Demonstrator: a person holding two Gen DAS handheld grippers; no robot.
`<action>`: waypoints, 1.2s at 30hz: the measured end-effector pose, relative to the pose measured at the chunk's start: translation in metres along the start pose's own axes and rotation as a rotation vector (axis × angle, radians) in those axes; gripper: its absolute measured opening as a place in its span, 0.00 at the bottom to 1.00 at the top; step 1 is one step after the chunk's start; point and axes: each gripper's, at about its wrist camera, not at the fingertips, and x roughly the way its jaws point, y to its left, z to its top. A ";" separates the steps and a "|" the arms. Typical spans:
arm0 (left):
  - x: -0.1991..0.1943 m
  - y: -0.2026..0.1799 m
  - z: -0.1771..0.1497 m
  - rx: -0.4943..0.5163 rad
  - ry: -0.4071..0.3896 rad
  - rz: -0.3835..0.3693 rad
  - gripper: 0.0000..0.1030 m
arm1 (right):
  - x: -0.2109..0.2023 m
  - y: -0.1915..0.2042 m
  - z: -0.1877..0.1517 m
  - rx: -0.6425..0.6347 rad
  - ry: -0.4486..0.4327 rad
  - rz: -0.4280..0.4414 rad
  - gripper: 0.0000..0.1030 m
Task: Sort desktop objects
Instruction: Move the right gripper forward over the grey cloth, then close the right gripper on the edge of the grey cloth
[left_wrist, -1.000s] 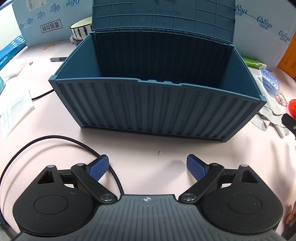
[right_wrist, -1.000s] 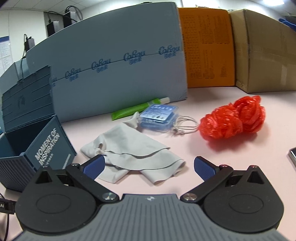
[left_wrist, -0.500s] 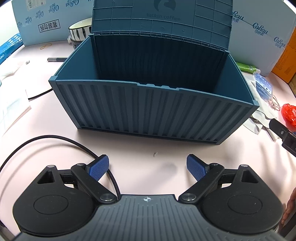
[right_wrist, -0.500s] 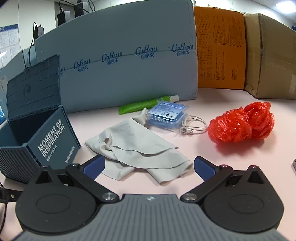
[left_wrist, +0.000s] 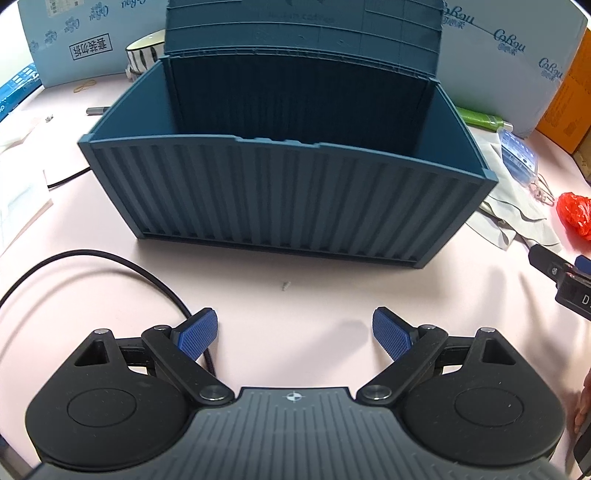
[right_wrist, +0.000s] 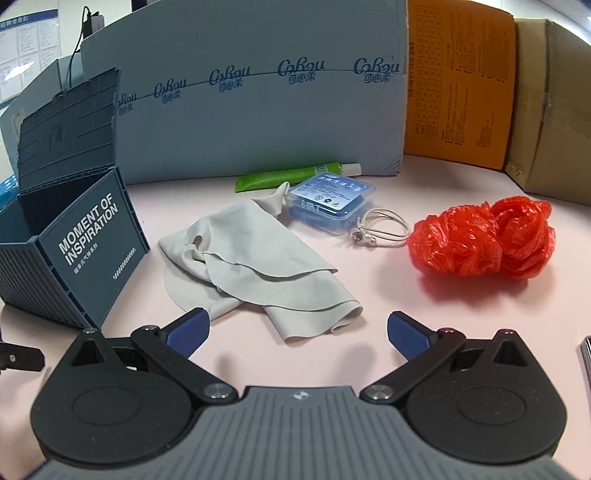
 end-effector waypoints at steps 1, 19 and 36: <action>0.000 -0.002 0.000 0.001 0.000 0.001 0.87 | 0.002 0.001 0.000 -0.006 0.004 0.008 1.00; -0.004 -0.009 -0.005 -0.057 -0.004 0.050 0.87 | 0.029 0.013 0.011 -0.074 0.048 0.033 1.00; 0.016 0.016 0.014 -0.063 0.001 0.067 0.87 | 0.027 -0.003 0.012 -0.050 0.001 0.031 0.07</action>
